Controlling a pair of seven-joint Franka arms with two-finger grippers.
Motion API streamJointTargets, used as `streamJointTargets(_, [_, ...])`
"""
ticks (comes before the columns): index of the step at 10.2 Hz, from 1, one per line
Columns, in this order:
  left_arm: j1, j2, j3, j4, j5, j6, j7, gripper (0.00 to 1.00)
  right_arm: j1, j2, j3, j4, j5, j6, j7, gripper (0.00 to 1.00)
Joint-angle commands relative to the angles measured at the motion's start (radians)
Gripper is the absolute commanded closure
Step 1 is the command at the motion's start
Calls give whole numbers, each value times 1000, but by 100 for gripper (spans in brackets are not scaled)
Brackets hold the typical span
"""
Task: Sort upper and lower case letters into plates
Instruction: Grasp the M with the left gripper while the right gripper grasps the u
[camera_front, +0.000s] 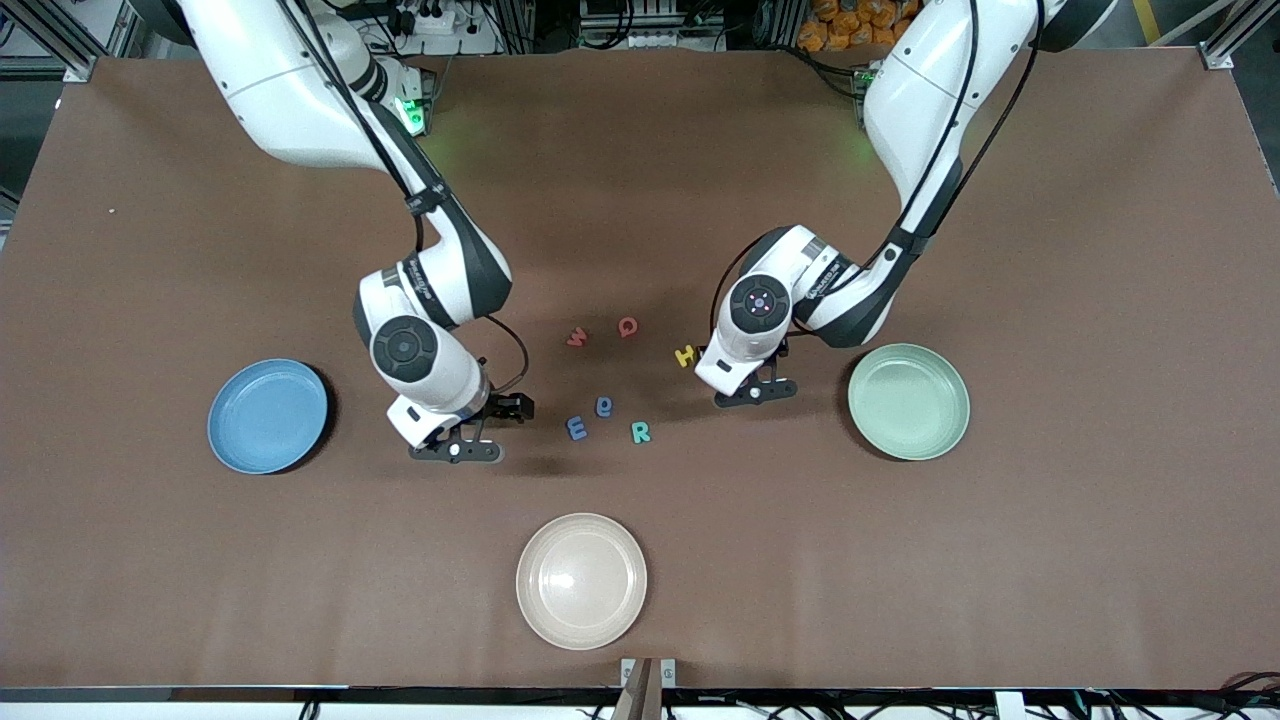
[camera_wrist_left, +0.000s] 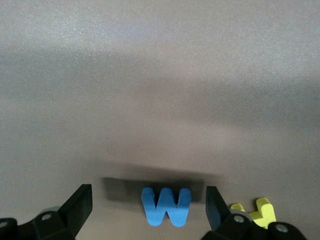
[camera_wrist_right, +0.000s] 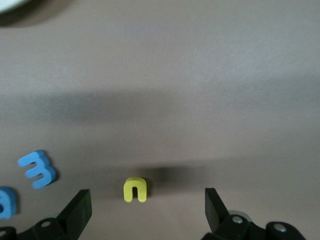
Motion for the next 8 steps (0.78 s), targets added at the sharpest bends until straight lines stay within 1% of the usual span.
streamJointTargets(1, [7,-38,-5,-74,18,76,-26,0,7,48,-5,15,12,31,72,0])
streamJointTargets(2, [7,-36,-5,-96,18,121,-26,0,10,56,-3,15,12,36,79,0])
streamJointTargets(4, [2,-35,-5,-108,16,140,-31,0,7,59,-2,10,25,34,80,0])
streamJointTargets(5, [1,-38,-5,-110,19,140,-31,16,7,58,-3,3,62,36,76,0])
streamJointTargets(6, [1,-38,-3,-110,19,140,-31,27,8,59,-3,-2,65,36,76,0])
streamJointTargets(7, [-2,-36,-3,-110,19,140,-32,28,10,58,-3,-9,65,36,76,0])
streamJointTargets(8, [-6,-36,-3,-120,19,140,-32,37,13,59,-3,-13,65,36,74,0])
